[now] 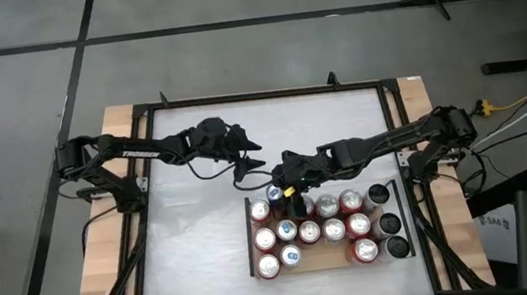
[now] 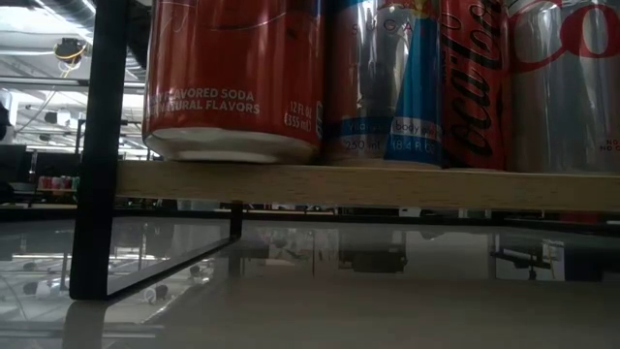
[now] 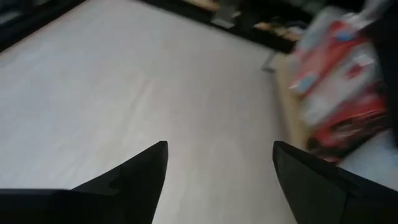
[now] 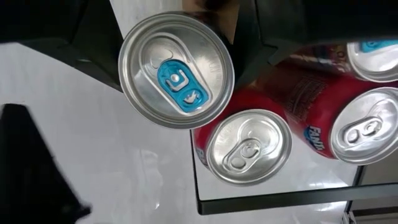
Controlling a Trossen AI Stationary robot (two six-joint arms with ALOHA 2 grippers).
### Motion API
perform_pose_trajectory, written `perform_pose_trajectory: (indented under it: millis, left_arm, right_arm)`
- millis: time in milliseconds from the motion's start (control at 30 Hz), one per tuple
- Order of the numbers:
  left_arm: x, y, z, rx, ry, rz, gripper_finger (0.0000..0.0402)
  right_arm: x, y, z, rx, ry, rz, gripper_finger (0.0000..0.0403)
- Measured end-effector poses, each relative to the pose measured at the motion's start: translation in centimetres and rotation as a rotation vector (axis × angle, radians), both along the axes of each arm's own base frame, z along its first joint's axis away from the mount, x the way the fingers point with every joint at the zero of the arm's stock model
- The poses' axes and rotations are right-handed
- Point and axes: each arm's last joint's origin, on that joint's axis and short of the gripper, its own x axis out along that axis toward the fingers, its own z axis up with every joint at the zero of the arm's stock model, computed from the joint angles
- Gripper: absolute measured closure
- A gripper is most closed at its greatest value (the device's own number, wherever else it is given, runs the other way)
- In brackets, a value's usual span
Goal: Place canned beverage on shelf
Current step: Put the blue soda can on the shelf
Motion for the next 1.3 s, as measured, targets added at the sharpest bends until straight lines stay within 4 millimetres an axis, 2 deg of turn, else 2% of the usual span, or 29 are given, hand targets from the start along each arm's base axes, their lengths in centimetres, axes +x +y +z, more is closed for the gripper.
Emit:
perform_pose_trajectory:
  millis: [100, 233, 533, 700, 933, 1067, 1300]
  left_arm:
    - [0.4, 0.6, 1.2, -0.037, -0.036, -0.087, 0.0139]
    - [0.9, 0.9, 2.5, -0.032, 0.018, -0.164, 0.0188]
    - [1.7, -0.1, 4.3, 0.005, 0.043, -0.270, 0.0304]
    - [2.0, -1.2, 4.2, 0.007, 0.045, -0.306, 0.0345]
    - [2.3, -1.9, 3.9, 0.038, 0.049, -0.342, 0.0381]
    - [2.7, -1.8, 2.7, 0.032, 0.089, -0.356, 0.0398]
    - [3.6, -1.6, 0.1, -0.014, 0.152, -0.381, 0.0401]
  right_arm:
    - [0.0, 0.0, 0.0, 0.000, 0.000, 0.000, 0.0173]
    - [0.0, 0.0, 0.0, 0.000, 0.000, 0.000, 0.0173]
    - [0.0, 0.0, 0.0, 0.000, 0.000, 0.000, 0.0173]
    - [0.0, 0.0, 0.0, 0.000, -0.001, 0.000, 0.0173]
    - [0.0, 0.0, 0.0, 0.000, -0.001, 0.000, 0.0173]
    - [0.0, 0.1, 0.0, 0.018, 0.000, 0.018, 0.0173]
    - [0.0, 0.1, 0.1, 0.030, 0.001, 0.031, 0.0173]
